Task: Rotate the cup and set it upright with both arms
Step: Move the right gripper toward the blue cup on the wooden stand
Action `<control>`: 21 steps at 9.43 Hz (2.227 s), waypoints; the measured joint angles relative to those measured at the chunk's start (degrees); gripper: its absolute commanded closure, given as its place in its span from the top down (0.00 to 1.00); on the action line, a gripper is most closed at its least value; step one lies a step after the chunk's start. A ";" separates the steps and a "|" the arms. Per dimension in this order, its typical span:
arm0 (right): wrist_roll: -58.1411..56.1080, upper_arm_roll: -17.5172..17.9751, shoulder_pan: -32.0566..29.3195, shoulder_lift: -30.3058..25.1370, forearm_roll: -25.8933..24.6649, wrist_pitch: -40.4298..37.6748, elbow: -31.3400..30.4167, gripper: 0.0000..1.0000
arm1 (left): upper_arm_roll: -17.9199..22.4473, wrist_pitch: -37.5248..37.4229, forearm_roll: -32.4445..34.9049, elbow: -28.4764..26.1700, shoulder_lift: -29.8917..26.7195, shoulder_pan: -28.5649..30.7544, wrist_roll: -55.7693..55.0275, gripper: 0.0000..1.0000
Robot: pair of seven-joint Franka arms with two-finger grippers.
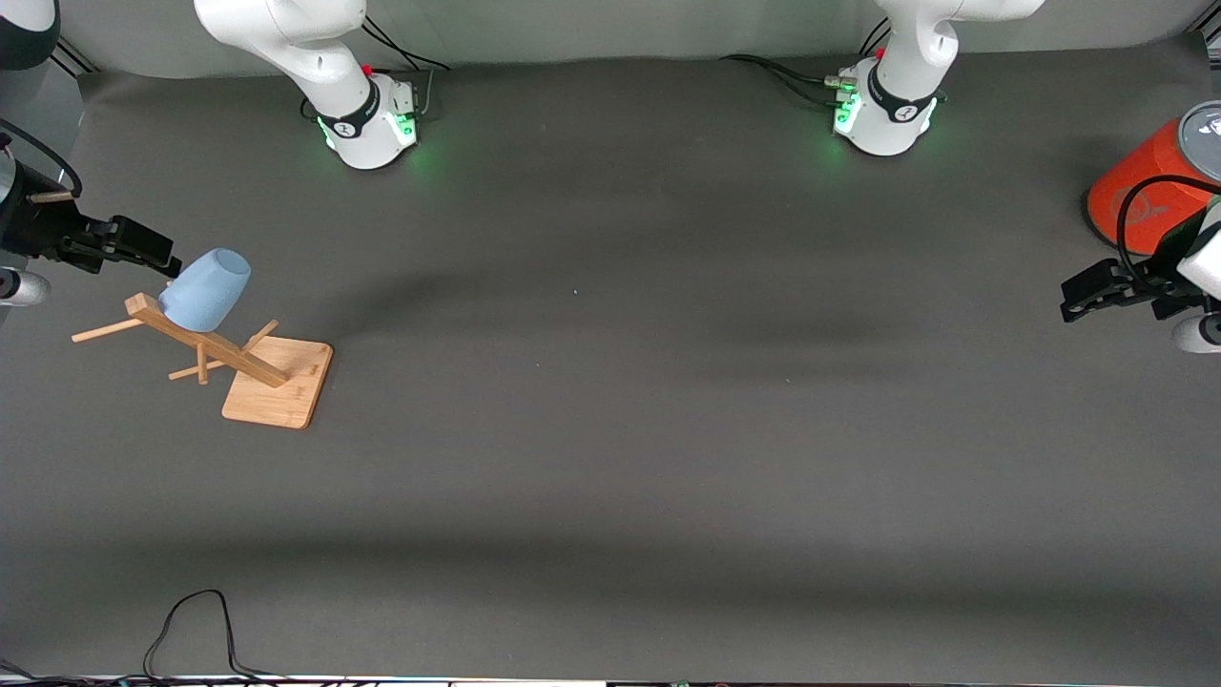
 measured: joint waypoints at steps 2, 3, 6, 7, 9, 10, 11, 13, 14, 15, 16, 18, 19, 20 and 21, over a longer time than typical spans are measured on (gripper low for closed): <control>0.00 0.17 0.01 0.02 0.00 0.65 0.00 1.00 | 0.00 -0.41 -0.02 0.17 0.00 -0.02 0.00 1.00; 0.00 0.18 0.00 0.01 0.00 0.65 -0.01 1.00 | 0.00 -0.66 -0.05 0.17 0.05 -0.05 -0.03 1.00; 0.00 0.17 -0.02 0.04 0.00 0.60 -0.51 1.00 | 0.00 -0.90 -0.79 0.17 0.73 -0.10 -0.04 1.00; 0.00 0.05 -0.05 -0.05 0.00 0.59 -1.43 1.00 | 0.00 -0.94 -0.79 0.18 0.82 -0.10 -0.04 1.00; 0.00 -1.52 -0.17 -1.84 0.01 1.21 -5.41 1.00 | 0.02 -0.97 -0.82 0.25 1.37 -0.10 -0.04 1.00; 0.00 -2.51 -0.27 -3.66 0.01 1.89 -7.90 1.00 | 0.02 -0.97 -0.83 0.49 2.24 -0.11 -0.04 1.00; 0.00 -3.52 -0.34 -5.45 0.00 1.92 -9.41 1.00 | 0.02 -0.96 -0.89 1.16 3.55 -0.13 -0.03 1.00; 0.93 -4.65 -0.44 -7.12 0.00 1.92 -10.49 1.00 | 0.00 -0.92 -1.53 3.18 6.84 -0.27 -0.04 1.00; 3.47 -5.02 -0.47 -7.06 0.02 1.92 -10.54 1.00 | -0.02 -0.91 -2.08 3.98 7.83 -0.35 -0.04 1.00; 6.87 -5.81 -0.49 -6.90 0.68 1.94 -10.67 1.00 | -0.08 -0.92 -2.37 4.30 8.17 -0.47 -0.03 1.00; 10.55 -6.56 -0.53 -6.66 1.30 2.15 -10.76 1.00 | -0.23 -0.92 -2.53 4.56 8.28 -0.55 -0.03 1.00; 20.02 -8.11 -0.58 -6.48 1.61 3.29 -10.77 1.00 | -0.56 -1.01 -2.59 4.64 8.29 -0.71 -0.04 1.00; 23.54 -8.24 -0.57 -6.47 1.61 3.72 -10.78 1.00 | -0.57 -1.09 -2.59 4.64 8.33 -0.71 -0.04 1.00; 26.18 -8.25 -0.57 -6.41 1.64 4.51 -11.13 1.00 | -0.58 -1.18 -2.61 4.64 8.39 -0.71 -0.03 1.00; 29.18 -8.28 -0.56 -6.39 1.71 6.31 -12.50 1.00 | -0.59 -1.22 -2.63 4.63 8.45 -0.71 -0.03 1.00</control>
